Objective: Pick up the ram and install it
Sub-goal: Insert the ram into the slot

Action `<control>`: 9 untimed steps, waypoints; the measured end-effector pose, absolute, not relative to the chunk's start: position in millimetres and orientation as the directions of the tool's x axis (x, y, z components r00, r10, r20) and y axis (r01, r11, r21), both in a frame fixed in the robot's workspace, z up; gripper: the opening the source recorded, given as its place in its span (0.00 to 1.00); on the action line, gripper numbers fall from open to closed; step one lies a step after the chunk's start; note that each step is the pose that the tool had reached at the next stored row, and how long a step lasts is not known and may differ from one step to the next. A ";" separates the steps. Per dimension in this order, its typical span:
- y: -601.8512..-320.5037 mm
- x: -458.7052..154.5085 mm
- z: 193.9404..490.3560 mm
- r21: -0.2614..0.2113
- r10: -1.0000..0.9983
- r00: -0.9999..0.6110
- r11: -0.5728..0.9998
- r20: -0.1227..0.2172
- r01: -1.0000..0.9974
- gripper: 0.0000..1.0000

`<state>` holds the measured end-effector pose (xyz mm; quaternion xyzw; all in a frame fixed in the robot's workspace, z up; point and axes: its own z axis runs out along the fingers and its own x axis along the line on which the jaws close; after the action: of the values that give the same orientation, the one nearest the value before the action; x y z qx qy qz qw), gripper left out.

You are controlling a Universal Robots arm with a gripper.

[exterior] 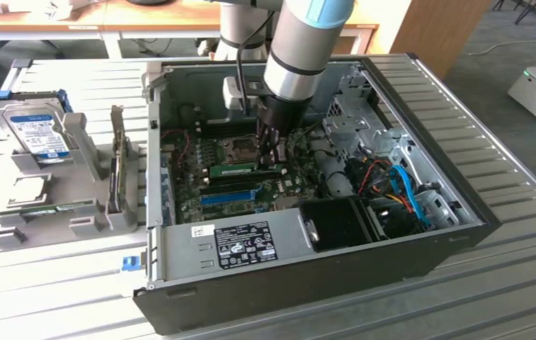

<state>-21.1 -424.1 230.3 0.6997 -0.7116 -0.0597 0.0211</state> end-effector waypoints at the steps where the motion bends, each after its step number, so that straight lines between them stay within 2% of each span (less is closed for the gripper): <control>1: -424.1 -21.0 230.3 0.114 -0.998 -0.020 0.014 -0.054 -0.993 0.13; 9: -424.1 -22.0 230.1 0.110 -0.998 -0.020 0.013 -0.057 -0.994 0.13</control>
<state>-22.0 -424.1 230.1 0.6998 -0.7116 -0.0592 0.0182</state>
